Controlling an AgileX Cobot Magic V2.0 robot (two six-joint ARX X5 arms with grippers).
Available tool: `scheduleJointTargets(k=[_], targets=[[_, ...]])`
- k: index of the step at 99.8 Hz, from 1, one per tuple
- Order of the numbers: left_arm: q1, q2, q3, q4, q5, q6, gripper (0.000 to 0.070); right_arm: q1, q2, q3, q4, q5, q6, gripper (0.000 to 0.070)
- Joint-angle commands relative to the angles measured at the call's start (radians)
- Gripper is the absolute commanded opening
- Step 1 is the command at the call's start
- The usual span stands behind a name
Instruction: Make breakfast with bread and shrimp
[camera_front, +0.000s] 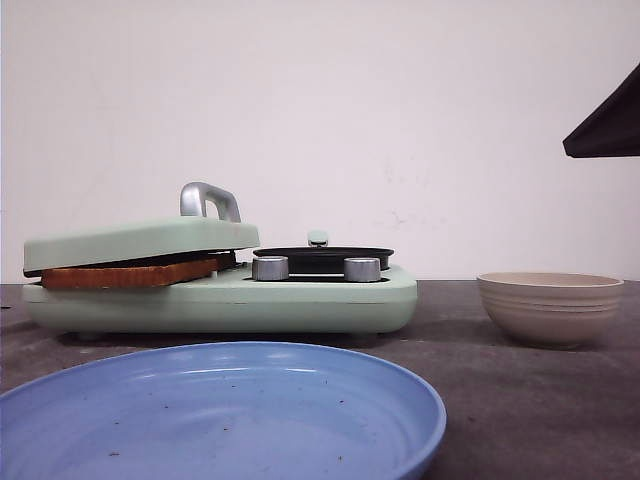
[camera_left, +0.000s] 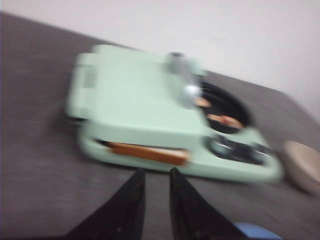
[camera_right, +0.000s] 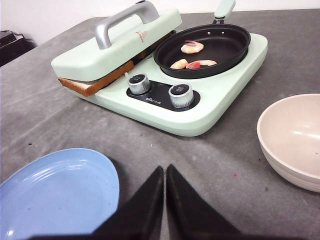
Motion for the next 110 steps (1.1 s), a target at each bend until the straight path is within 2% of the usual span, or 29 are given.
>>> scheduleJointTargets(k=[1, 8, 14, 19, 26, 38, 56, 78, 110], targets=[[0.013, -0.035, -0.014, 0.07, -0.133, 0.166, 0.0029, 0.005, 0.002, 0.007, 0.01, -0.002, 0.009, 0.0], [0.034, -0.089, -0.063, 0.162, -0.191, 0.318, 0.0029, 0.005, 0.002, 0.007, 0.01, -0.002, 0.009, 0.0], [0.051, -0.094, -0.109, 0.225, -0.222, 0.374, 0.0029, 0.005, 0.002, 0.007, 0.011, -0.002, 0.009, 0.0], [0.066, -0.094, -0.145, 0.244, -0.229, 0.373, 0.0029, 0.005, 0.002, 0.007, 0.009, -0.002, 0.009, 0.0], [0.082, -0.094, -0.198, 0.249, -0.195, 0.362, 0.0029, 0.005, 0.002, 0.007, 0.014, -0.002, 0.009, 0.0], [0.098, -0.094, -0.287, 0.25, -0.085, 0.314, 0.0029, 0.005, 0.002, 0.007, 0.038, 0.005, 0.009, 0.0], [0.118, -0.094, -0.389, 0.298, 0.096, 0.312, 0.0028, 0.005, 0.002, 0.007, 0.06, 0.005, 0.009, 0.0], [0.119, -0.094, -0.389, 0.3, 0.04, 0.312, 0.0029, 0.005, 0.003, 0.008, 0.07, 0.005, 0.008, 0.0], [0.119, -0.092, -0.389, 0.301, 0.039, 0.313, 0.0029, 0.005, 0.003, 0.008, 0.071, 0.005, 0.008, 0.0]])
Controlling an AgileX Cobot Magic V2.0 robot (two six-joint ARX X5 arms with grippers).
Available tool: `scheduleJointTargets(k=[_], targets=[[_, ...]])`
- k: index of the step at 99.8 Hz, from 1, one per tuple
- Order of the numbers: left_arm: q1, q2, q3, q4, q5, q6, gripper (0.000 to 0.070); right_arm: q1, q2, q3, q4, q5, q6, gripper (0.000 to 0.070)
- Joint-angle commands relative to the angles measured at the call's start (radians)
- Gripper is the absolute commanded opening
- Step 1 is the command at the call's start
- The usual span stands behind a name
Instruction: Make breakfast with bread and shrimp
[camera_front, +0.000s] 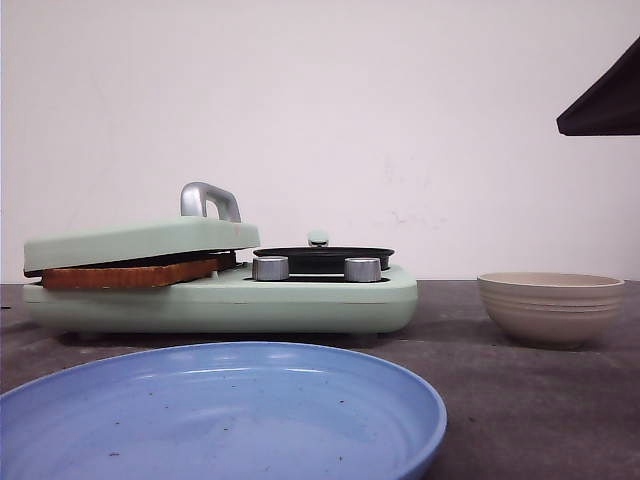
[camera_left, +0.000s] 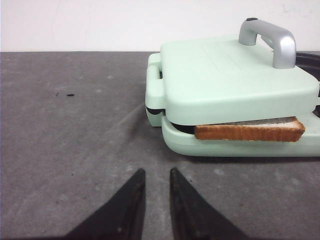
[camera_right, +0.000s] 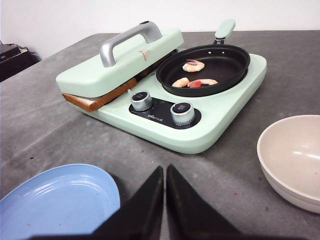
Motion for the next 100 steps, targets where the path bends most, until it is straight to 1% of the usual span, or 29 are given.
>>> scheduleJointTargets(k=[1, 47, 57, 62, 66, 75, 80, 83, 89, 100], targets=[[0.002, -0.001, -0.018, -0.004, -0.002, -0.002, 0.0029, 0.005, 0.003, 0.008, 0.011, 0.0, 0.008, 0.0], [0.002, -0.001, -0.018, -0.004, -0.002, -0.002, 0.0029, 0.004, -0.012, 0.007, 0.0, 0.0, 0.008, 0.0], [0.002, -0.001, -0.018, -0.004, -0.002, -0.002, 0.0029, -0.024, -0.076, 0.006, -0.032, 0.026, -0.015, 0.0], [0.002, -0.001, -0.018, -0.004, -0.002, -0.002, 0.0029, -0.05, -0.123, 0.003, -0.043, 0.049, -0.051, 0.0], [0.002, -0.001, -0.018, -0.004, -0.002, -0.002, 0.0029, -0.074, -0.16, -0.005, -0.042, 0.084, -0.097, 0.0], [0.002, -0.001, -0.018, -0.004, -0.002, -0.002, 0.0029, -0.142, -0.245, -0.035, -0.039, 0.156, -0.221, 0.0], [0.002, -0.001, -0.018, -0.004, -0.002, -0.002, 0.0029, -0.184, -0.285, -0.06, -0.039, 0.179, -0.3, 0.0], [0.002, -0.001, -0.018, -0.004, -0.002, -0.002, 0.0029, -0.209, -0.307, -0.077, -0.035, 0.183, -0.33, 0.0], [0.002, -0.001, -0.018, -0.004, -0.002, -0.002, 0.0029, -0.258, -0.348, -0.116, -0.037, 0.172, -0.341, 0.0], [0.002, -0.001, -0.018, -0.004, -0.002, -0.002, 0.0029, -0.323, -0.428, -0.199, -0.035, 0.119, -0.33, 0.0]])
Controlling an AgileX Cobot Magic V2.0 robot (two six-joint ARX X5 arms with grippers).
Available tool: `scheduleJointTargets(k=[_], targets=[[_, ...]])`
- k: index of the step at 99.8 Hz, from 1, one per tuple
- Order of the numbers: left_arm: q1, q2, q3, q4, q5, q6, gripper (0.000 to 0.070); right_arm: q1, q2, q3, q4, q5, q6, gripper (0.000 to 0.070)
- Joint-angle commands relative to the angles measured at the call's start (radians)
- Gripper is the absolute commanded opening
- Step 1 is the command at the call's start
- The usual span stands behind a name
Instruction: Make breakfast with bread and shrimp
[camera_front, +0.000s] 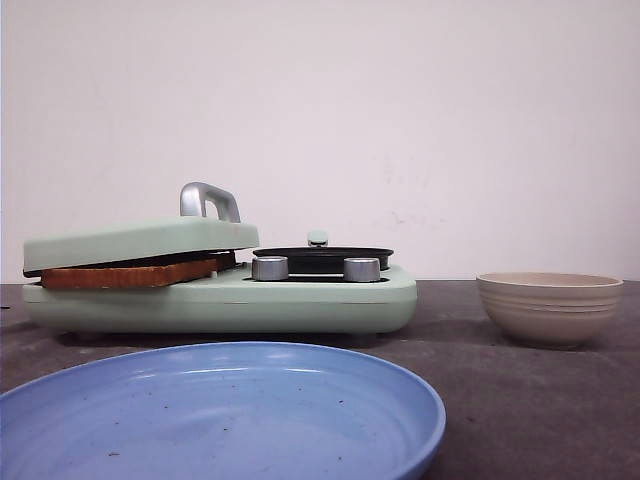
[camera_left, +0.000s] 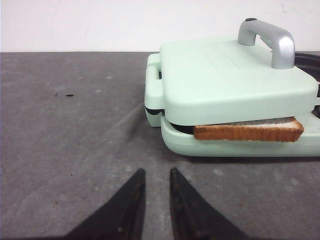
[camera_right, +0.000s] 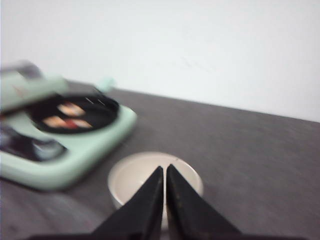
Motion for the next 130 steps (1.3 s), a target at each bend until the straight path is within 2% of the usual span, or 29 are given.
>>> scheduleJointTargets(k=[1, 6, 14, 25, 32, 48, 64, 130], targets=[[0.002, -0.001, -0.018, -0.005, -0.002, -0.002, 0.0029, -0.023, -0.045, -0.045, 0.01, -0.026, -0.031, 0.0], [0.002, -0.001, -0.018, -0.004, -0.002, -0.002, 0.0029, -0.037, -0.044, -0.091, 0.035, -0.036, -0.027, 0.0], [0.002, -0.001, -0.018, -0.004, -0.002, -0.002, 0.0029, -0.048, -0.045, -0.089, -0.101, -0.039, -0.01, 0.0], [0.002, 0.0, -0.018, -0.004, -0.002, -0.002, 0.0029, -0.048, -0.045, -0.089, -0.1, 0.062, 0.005, 0.0], [0.002, -0.001, -0.018, -0.005, -0.002, -0.002, 0.0029, -0.048, -0.045, -0.089, -0.102, 0.093, 0.023, 0.0], [0.002, -0.001, -0.018, -0.005, -0.002, -0.002, 0.0029, -0.048, -0.045, -0.089, -0.1, 0.075, 0.041, 0.0], [0.002, 0.0, -0.018, -0.005, -0.002, -0.002, 0.0029, -0.047, -0.045, -0.089, -0.063, -0.042, 0.039, 0.0], [0.002, 0.0, -0.018, -0.005, -0.002, -0.002, 0.0029, -0.047, -0.045, -0.089, -0.063, -0.04, 0.039, 0.0]])
